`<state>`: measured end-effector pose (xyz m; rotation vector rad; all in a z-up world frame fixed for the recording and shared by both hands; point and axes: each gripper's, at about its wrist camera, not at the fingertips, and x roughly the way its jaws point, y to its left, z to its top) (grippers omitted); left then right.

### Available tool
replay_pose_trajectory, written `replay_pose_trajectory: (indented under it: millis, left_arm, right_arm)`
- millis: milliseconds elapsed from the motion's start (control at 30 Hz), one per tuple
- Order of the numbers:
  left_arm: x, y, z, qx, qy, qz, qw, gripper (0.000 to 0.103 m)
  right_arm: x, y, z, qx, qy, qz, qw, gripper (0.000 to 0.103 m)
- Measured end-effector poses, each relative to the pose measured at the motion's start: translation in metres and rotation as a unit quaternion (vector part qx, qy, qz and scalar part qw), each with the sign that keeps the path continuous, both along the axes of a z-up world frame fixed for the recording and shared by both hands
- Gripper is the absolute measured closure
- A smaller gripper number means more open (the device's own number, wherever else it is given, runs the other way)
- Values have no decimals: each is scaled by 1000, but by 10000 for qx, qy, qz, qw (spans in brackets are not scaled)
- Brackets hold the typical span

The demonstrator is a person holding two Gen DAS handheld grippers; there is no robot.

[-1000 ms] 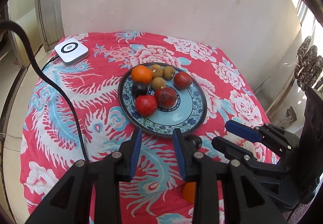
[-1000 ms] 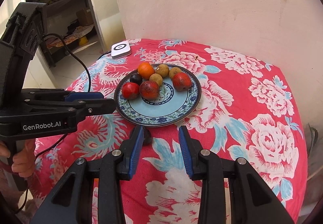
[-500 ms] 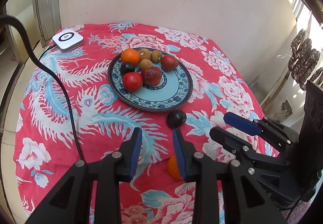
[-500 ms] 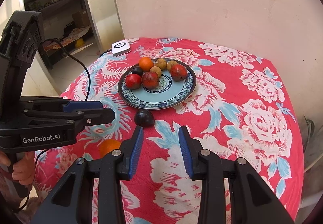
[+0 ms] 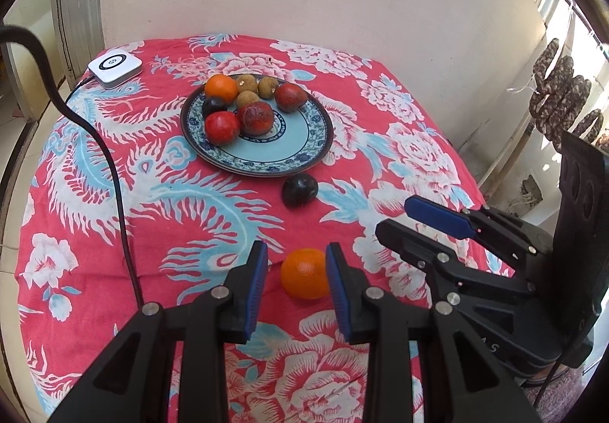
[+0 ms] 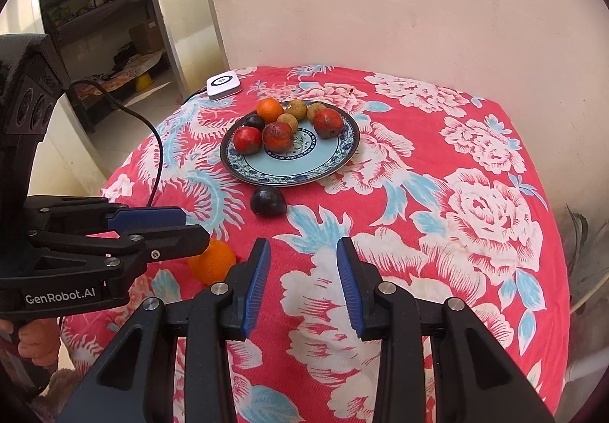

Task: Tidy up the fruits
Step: 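Grasp the orange with the left tool while the right tool moves toward the dark plum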

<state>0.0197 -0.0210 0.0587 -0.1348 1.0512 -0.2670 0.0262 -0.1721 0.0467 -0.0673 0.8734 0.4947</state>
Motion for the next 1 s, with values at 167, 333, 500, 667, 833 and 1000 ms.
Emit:
replay_pose_trajectory:
  millis: [167,333,500,667,833,1000]
  left_arm:
    - [-3,-6,-3,60,36,-90,9999,70]
    - [-4,-8,-8,78,96,-117,9999,70]
    - [-5,-10,-10,126,108,-151,9997,70]
    - [-5,-11,-11,214,85,-138,9996,70]
    - [-4,-15,-15,290,68,-203,9993,68]
    - [-3,-15,-15,285,38,-213,9994,68]
  right_arm:
    - [0,-2,-2,-24,41,-46,10000,66]
    - [1,-5,-3,-15,60,-80,9999,66]
    - [1,-7,-4,-7,81,-99,9999,66]
    - [1,-7,-4,-4,84,-97,9999,66]
    - [2,-7,-6,-6,89,-91,9999,66]
    - [2,-7,-6,-6,91,-94,9999,66]
